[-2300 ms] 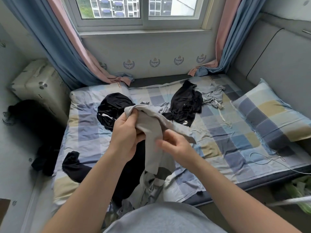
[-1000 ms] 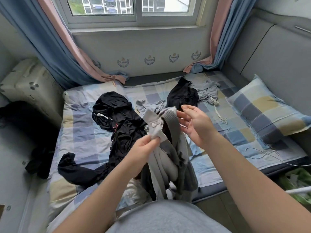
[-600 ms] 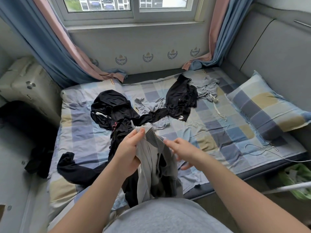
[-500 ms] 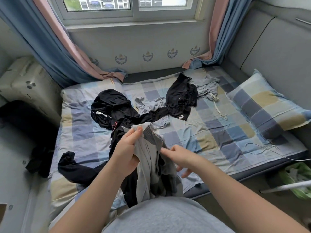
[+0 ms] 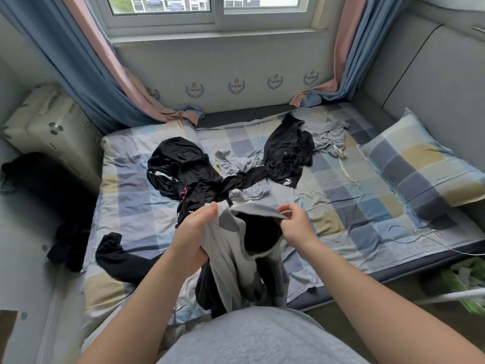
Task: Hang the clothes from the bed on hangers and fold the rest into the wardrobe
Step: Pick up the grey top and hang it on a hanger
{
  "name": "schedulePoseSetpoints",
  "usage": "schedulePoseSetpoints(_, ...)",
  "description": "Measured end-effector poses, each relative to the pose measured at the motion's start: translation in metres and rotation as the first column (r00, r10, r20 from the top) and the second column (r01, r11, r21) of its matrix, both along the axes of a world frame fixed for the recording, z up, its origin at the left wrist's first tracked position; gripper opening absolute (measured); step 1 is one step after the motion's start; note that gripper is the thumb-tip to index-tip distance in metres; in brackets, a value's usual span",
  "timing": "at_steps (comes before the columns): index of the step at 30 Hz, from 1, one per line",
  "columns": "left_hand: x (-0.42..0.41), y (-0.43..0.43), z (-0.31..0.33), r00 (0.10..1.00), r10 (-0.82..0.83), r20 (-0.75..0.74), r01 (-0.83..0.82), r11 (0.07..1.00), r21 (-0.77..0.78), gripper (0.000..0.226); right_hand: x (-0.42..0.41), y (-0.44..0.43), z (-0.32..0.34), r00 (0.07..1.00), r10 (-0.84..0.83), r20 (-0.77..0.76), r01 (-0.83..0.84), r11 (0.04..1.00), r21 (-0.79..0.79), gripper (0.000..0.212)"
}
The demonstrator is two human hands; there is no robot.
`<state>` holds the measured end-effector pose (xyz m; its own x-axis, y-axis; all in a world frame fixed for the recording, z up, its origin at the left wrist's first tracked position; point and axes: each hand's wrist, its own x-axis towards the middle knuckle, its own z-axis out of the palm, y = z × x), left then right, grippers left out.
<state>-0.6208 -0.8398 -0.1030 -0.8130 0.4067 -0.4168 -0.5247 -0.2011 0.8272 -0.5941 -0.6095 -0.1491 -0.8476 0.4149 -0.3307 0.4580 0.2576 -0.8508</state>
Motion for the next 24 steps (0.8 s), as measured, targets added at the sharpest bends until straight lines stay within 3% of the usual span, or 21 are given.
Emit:
schedulePoseSetpoints(2, -0.002, -0.001, 0.000, 0.990, -0.133, -0.036, 0.118, 0.954, -0.277, 0.049, -0.008, 0.009, 0.018, 0.994, -0.058, -0.093, 0.055, 0.998, -0.034, 0.032)
schedulePoseSetpoints(4, -0.002, 0.003, 0.000, 0.952, -0.295, -0.083, 0.208, 0.821, -0.531, 0.043, -0.015, 0.012, 0.043, 0.977, -0.041, -0.210, 0.029, 0.998, -0.060, 0.031)
schedulePoseSetpoints(5, -0.003, 0.007, -0.001, 0.933, -0.344, -0.108, 0.204, 0.752, -0.627, 0.042, -0.018, 0.012, 0.057, 0.966, -0.001, -0.260, -0.015, 0.998, -0.057, 0.027)
schedulePoseSetpoints(7, -0.003, 0.014, 0.003, 0.887, -0.368, -0.280, 0.015, 0.628, -0.778, 0.069, -0.022, 0.007, 0.083, 0.943, 0.139, -0.302, -0.146, 0.989, 0.000, 0.019)
schedulePoseSetpoints(8, -0.003, 0.020, 0.008, 0.835, -0.385, -0.393, -0.069, 0.635, -0.769, 0.077, -0.022, 0.004, 0.093, 0.929, 0.215, -0.301, -0.213, 0.976, 0.042, 0.016)
schedulePoseSetpoints(10, -0.003, 0.033, 0.020, 0.733, -0.443, -0.516, -0.041, 0.729, -0.684, 0.072, -0.023, -0.003, 0.109, 0.895, 0.339, -0.289, -0.312, 0.940, 0.138, 0.010)
schedulePoseSetpoints(12, -0.004, 0.047, 0.026, 0.711, -0.479, -0.516, 0.037, 0.757, -0.652, 0.058, -0.023, -0.009, 0.124, 0.853, 0.430, -0.296, -0.377, 0.899, 0.221, 0.008)
schedulePoseSetpoints(15, -0.010, 0.059, 0.027, 0.665, -0.430, -0.611, -0.079, 0.772, -0.630, 0.019, -0.021, -0.007, 0.138, 0.794, 0.531, -0.295, -0.465, 0.844, 0.268, 0.006)
schedulePoseSetpoints(16, -0.012, 0.058, 0.027, 0.660, -0.401, -0.635, -0.116, 0.781, -0.614, 0.008, -0.019, -0.003, 0.138, 0.783, 0.552, -0.287, -0.484, 0.830, 0.275, 0.008)
schedulePoseSetpoints(19, -0.019, 0.050, 0.026, 0.683, -0.347, -0.642, -0.169, 0.781, -0.601, 0.026, -0.013, 0.015, 0.120, 0.795, 0.567, -0.218, -0.483, 0.808, 0.338, 0.015)
schedulePoseSetpoints(22, -0.016, 0.047, 0.033, 0.700, -0.313, -0.642, -0.201, 0.776, -0.598, 0.016, -0.006, 0.026, 0.073, 0.842, 0.539, -0.034, -0.445, 0.728, 0.522, 0.023)
schedulePoseSetpoints(24, -0.014, 0.045, 0.039, 0.731, -0.251, -0.634, -0.237, 0.778, -0.581, 0.015, 0.004, 0.028, 0.037, 0.900, 0.425, 0.098, -0.405, 0.731, 0.549, 0.018)
